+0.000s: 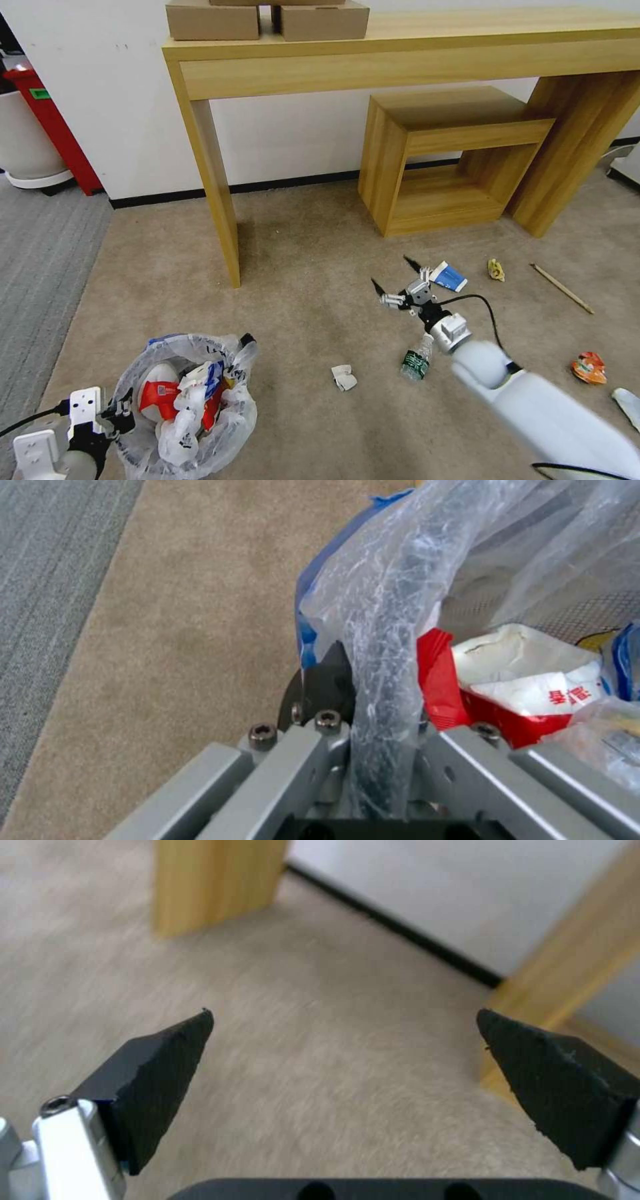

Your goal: Pick up the trash bin and place the garbage on the floor into it.

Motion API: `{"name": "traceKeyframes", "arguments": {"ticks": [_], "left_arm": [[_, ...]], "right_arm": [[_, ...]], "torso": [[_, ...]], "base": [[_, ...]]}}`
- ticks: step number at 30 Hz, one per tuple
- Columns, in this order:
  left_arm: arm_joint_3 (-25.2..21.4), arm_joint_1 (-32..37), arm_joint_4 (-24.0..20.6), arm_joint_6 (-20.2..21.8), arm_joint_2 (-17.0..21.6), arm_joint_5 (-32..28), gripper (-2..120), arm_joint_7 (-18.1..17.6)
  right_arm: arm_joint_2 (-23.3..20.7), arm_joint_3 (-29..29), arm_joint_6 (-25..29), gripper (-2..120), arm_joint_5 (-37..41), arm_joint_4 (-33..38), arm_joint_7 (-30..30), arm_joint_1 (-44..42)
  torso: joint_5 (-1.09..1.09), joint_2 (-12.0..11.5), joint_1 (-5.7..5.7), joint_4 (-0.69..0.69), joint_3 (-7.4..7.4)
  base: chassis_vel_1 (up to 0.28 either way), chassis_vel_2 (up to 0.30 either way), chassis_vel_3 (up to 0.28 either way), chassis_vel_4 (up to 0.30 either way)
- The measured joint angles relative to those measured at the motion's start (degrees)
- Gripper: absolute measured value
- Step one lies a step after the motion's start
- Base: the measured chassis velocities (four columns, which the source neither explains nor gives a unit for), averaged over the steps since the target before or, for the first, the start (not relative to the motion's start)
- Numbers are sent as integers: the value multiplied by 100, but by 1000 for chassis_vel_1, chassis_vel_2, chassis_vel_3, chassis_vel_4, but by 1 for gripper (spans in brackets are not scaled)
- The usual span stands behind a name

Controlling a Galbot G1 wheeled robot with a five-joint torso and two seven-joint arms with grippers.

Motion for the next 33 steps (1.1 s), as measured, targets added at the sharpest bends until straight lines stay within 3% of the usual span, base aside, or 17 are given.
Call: {"name": "traceKeyframes", "arguments": {"ticks": [3, 10, 15, 18, 33], "left_arm": [[7, -3, 8, 79, -132, 130, 0, 99], [-111, 20, 7, 139, -173, 167, 0, 262], [-85, 16, 65, 134, -202, 172, 0, 274], [33, -41, 160, 111, -242, 203, 0, 256], [114, 9, 240, 97, -301, 347, 0, 186]], "right_arm": [[43, -916, 30, 100, -111, -468, -417, 593], [458, -1601, -29, 100, -406, -979, -534, 712], [534, -1762, -572, 100, -329, -998, 94, 593], [534, -1813, -1273, 100, 24, -899, 624, 495], [979, -1856, -1349, 100, 364, -1164, 512, 195]], "torso": [[7, 0, 0, 2, 1], [5, 0, 0, 2, 1], [7, -1, 0, 2, 1], [4, 0, 0, 1, 1], [5, 0, 0, 2, 1]], "base": [[0, 0, 0, 0], [0, 0, 0, 0], [0, 0, 0, 0], [0, 0, 0, 0], [0, 0, 0, 0]]}}
